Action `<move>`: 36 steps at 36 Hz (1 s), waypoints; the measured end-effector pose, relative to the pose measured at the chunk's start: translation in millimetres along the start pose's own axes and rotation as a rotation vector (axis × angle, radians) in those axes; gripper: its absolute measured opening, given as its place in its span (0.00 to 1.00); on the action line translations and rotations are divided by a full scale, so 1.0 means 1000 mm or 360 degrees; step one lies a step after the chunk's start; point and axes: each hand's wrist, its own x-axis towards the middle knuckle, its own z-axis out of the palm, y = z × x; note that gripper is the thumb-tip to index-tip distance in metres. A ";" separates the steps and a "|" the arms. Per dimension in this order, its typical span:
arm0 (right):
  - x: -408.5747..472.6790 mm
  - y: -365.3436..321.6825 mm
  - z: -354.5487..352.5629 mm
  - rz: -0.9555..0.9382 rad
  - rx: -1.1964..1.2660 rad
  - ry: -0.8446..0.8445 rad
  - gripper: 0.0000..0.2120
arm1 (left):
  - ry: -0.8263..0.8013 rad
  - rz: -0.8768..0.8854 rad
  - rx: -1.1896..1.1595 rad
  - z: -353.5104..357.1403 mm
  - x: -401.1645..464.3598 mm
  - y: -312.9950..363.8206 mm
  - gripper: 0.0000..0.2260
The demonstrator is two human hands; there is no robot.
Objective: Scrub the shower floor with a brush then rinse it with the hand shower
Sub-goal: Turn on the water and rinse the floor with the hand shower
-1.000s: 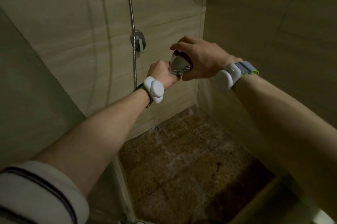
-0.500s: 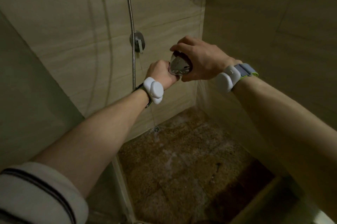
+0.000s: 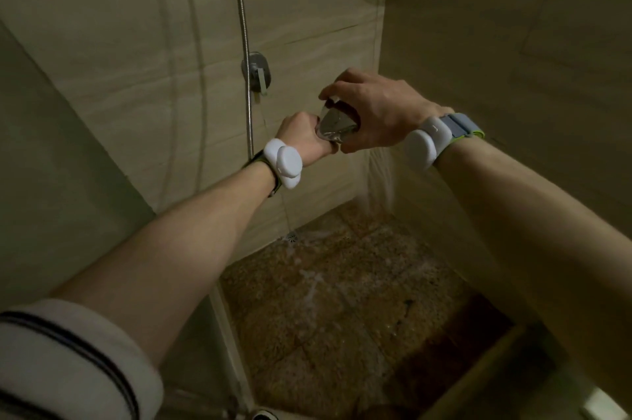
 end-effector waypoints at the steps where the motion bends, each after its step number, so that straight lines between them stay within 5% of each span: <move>1: 0.000 -0.001 0.000 0.0008 0.0008 -0.0012 0.41 | -0.0024 -0.0007 -0.0006 0.000 0.000 -0.001 0.13; 36: -0.007 -0.009 0.016 0.0131 0.0026 -0.0370 0.44 | -0.0471 -0.0127 -0.0046 0.018 -0.004 -0.018 0.09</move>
